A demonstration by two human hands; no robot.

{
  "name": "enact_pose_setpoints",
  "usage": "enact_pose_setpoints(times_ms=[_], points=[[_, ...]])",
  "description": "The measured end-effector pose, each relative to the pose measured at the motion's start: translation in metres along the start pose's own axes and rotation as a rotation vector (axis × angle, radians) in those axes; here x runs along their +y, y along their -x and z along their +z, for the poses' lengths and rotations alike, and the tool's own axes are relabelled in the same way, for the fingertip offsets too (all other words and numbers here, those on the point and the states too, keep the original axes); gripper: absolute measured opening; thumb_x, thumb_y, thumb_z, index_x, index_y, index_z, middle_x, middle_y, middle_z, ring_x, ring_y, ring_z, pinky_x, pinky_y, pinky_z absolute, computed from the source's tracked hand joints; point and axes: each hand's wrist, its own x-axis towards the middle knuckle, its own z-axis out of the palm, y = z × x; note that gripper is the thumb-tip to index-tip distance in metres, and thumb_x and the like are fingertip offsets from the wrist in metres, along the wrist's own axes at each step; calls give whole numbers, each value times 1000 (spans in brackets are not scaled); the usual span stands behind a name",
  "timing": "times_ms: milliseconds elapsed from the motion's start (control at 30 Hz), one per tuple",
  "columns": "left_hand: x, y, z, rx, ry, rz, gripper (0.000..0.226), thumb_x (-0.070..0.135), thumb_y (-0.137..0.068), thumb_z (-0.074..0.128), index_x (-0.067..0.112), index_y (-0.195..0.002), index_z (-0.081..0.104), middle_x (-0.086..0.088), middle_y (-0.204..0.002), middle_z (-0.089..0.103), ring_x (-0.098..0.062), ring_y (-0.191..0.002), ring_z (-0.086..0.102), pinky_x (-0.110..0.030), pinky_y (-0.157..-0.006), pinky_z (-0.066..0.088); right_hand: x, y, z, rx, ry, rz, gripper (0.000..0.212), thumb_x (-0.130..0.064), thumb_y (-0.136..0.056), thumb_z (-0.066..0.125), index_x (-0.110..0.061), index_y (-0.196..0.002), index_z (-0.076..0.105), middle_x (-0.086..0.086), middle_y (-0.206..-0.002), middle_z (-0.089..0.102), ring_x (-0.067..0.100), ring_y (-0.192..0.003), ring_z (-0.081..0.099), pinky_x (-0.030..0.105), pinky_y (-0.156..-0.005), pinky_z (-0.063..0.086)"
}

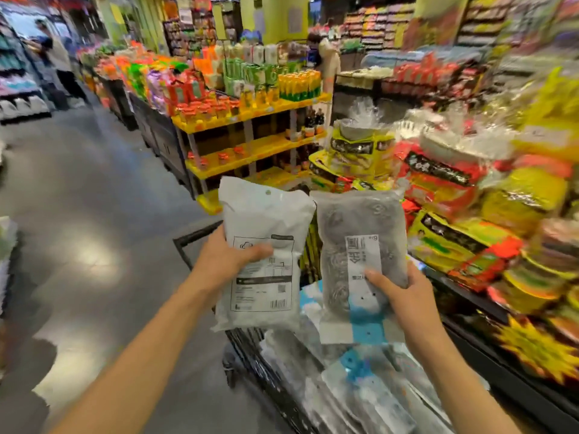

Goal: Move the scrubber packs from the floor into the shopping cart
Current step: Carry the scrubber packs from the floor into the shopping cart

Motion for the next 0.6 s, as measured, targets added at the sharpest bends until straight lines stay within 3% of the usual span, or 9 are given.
enact_pose_setpoints(times_ms=[100, 233, 333, 433, 600], points=[[-14, -51, 41, -188, -82, -25, 57, 25, -68, 95, 22, -118, 70, 5, -108, 79, -19, -99, 75, -42, -85, 61, 21, -14, -36, 143, 74, 70, 30, -22, -82, 84, -22, -109, 71, -2, -101, 80, 21, -93, 77, 52, -87, 61], [-39, -104, 97, -491, -151, 13, 47, 12, -75, 89, 27, -114, 68, 15, -101, 79, -5, -91, 75, -21, -71, 59, 51, -14, -75, 296, 191, 190, 31, -28, -82, 85, -28, -108, 69, -4, -102, 79, 20, -92, 76, 55, -86, 61], [-64, -142, 130, -697, -275, 21, 60, 21, -72, 92, 29, -124, 64, 14, -111, 76, -3, -98, 72, -20, -76, 57, 64, -16, -95, 374, 381, 285, 28, -35, -81, 85, -31, -102, 67, -6, -98, 76, 17, -89, 74, 53, -84, 60], [-89, -181, 161, -898, -426, 74, 71, 29, -71, 93, 34, -132, 58, 18, -122, 70, -1, -109, 66, -27, -89, 55, 75, -27, -114, 332, 659, 414, 30, -47, -78, 83, -36, -94, 61, -13, -92, 71, 15, -88, 69, 48, -83, 57], [-140, -243, 223, -1282, -717, 111, 91, 39, -67, 90, 41, -144, 42, 17, -135, 60, -8, -123, 59, -43, -106, 50, 106, -64, -141, 24, 1060, 647, 37, -59, -81, 75, -37, -101, 54, -9, -102, 65, 27, -108, 63, 47, -92, 51]])
